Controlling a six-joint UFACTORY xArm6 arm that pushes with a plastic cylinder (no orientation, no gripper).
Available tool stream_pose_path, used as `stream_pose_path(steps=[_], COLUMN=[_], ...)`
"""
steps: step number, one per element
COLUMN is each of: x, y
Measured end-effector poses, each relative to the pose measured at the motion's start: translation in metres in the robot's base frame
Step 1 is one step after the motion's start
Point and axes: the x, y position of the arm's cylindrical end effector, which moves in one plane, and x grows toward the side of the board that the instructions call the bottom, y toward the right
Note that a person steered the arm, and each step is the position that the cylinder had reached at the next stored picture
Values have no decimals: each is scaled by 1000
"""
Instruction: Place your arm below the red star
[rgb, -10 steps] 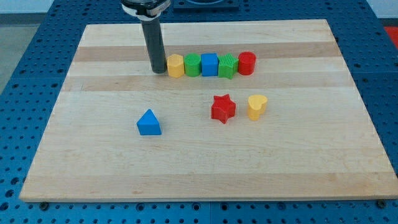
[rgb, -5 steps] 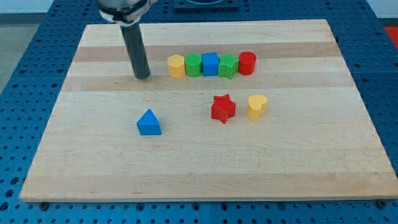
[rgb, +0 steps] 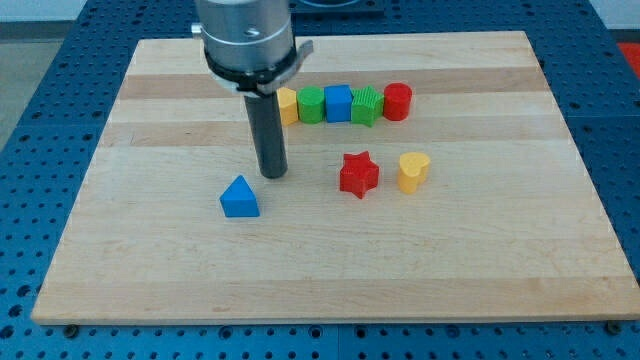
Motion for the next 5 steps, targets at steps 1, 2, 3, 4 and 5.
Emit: stream_pose_path(steps=[1, 2, 3, 4, 5], x=[23, 46, 61, 63, 59], y=[12, 31, 59, 85, 100])
